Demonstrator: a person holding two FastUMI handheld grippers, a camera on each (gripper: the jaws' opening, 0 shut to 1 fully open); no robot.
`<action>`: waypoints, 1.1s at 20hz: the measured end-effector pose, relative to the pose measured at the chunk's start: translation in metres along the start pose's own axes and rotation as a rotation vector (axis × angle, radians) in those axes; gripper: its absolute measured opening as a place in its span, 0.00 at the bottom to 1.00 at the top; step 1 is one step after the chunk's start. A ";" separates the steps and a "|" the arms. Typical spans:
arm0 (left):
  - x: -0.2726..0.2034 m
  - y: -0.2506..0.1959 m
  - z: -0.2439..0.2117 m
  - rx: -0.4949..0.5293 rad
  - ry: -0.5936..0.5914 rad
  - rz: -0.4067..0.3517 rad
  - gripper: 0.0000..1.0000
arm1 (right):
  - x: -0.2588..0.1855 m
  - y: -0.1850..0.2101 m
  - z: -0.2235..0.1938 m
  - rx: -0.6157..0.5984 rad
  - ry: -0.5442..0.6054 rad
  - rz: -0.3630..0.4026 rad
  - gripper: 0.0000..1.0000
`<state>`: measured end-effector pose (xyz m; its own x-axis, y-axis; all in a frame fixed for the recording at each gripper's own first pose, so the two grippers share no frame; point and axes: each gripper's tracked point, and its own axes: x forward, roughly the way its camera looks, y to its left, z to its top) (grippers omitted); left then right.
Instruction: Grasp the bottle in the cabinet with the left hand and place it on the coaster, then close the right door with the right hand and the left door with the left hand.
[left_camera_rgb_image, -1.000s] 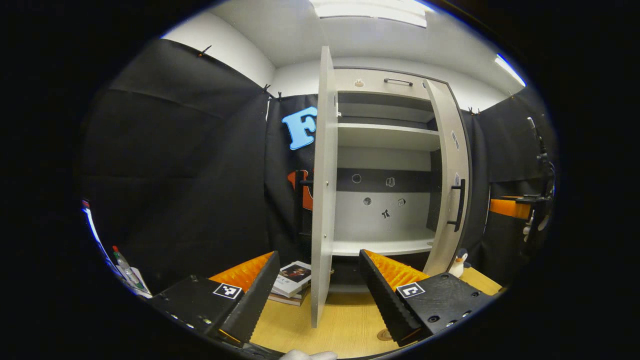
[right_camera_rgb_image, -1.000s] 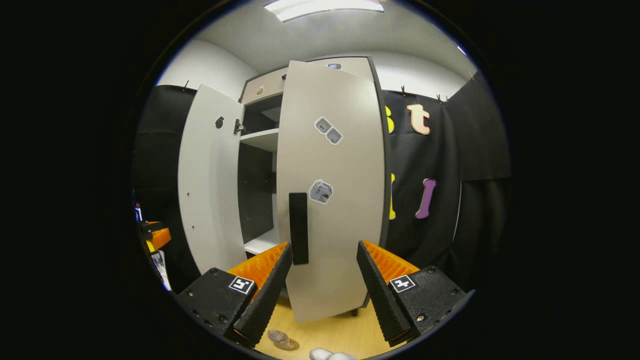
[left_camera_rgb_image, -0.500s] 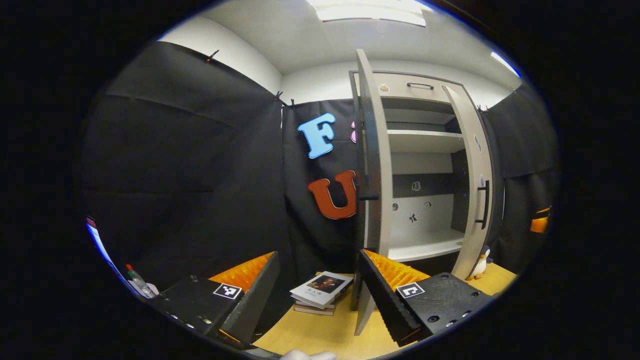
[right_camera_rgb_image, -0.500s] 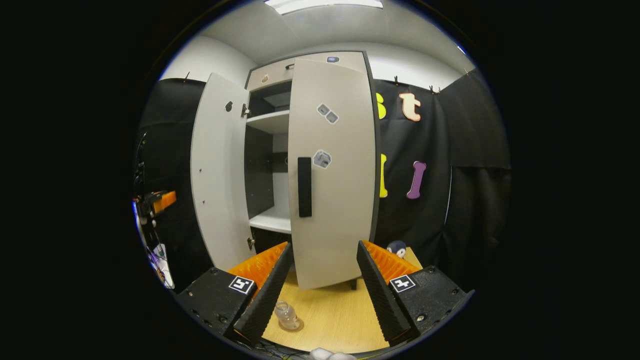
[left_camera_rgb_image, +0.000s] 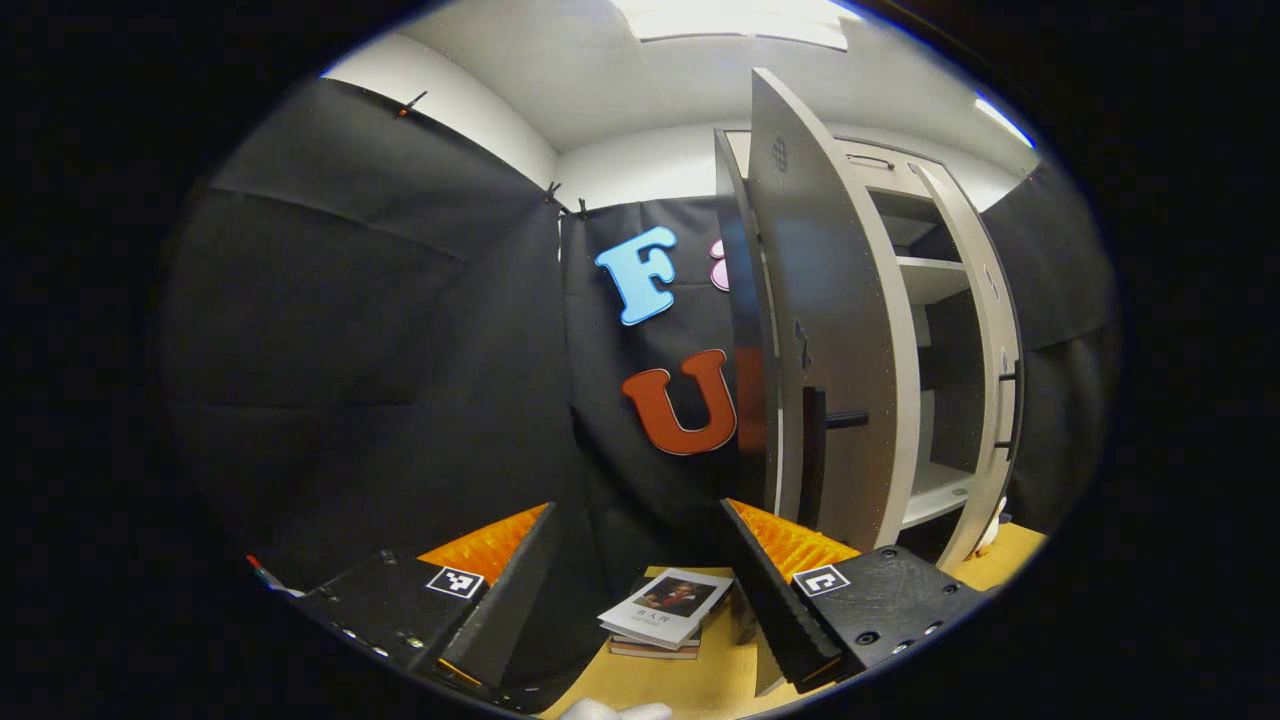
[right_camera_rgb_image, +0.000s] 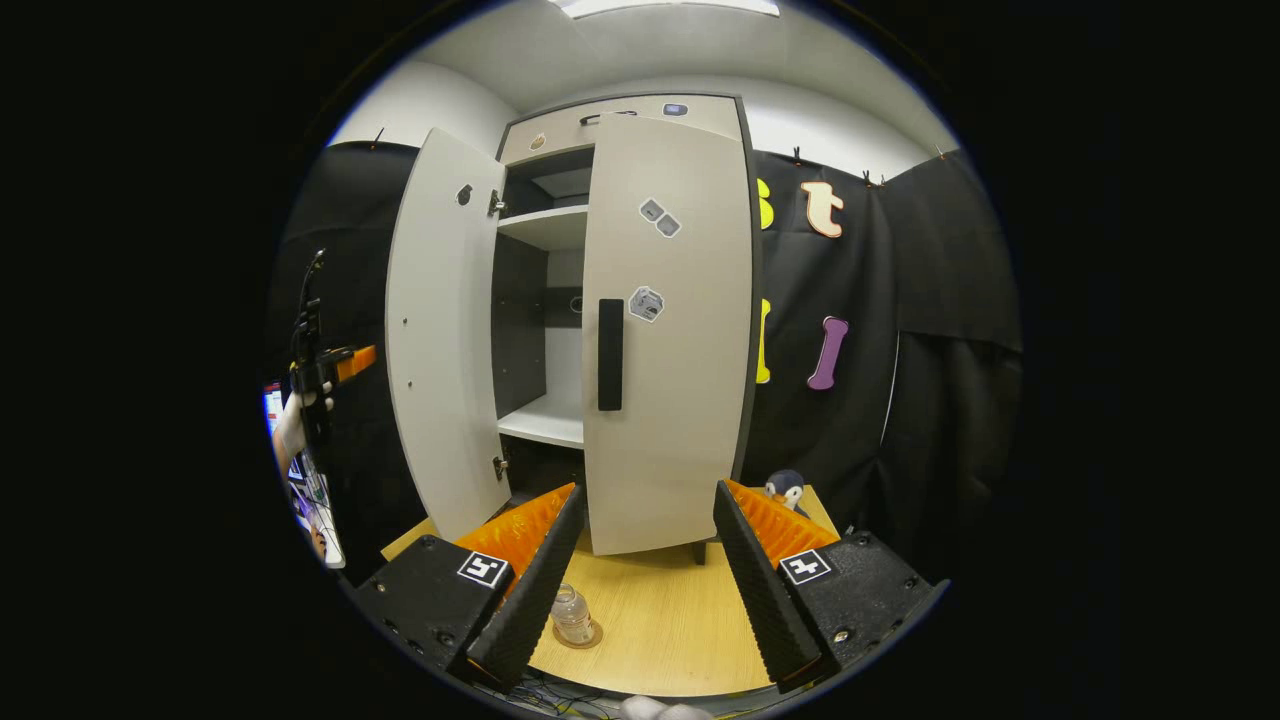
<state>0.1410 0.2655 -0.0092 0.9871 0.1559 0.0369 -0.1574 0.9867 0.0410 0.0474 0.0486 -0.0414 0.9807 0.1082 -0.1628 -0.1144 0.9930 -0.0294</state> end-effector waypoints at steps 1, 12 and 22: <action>0.006 -0.007 -0.001 -0.002 0.005 -0.027 0.94 | -0.001 0.000 -0.001 0.002 0.006 -0.005 0.81; 0.024 -0.034 -0.003 -0.015 0.003 -0.127 0.91 | -0.006 -0.005 -0.007 0.029 0.036 -0.040 0.81; 0.014 -0.080 0.004 -0.018 0.000 -0.159 0.89 | -0.003 -0.014 -0.013 0.030 0.049 -0.014 0.81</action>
<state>0.1670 0.1885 -0.0077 0.9995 -0.0019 0.0311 0.0010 0.9996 0.0281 0.0444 0.0340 -0.0532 0.9731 0.0920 -0.2111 -0.0947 0.9955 -0.0027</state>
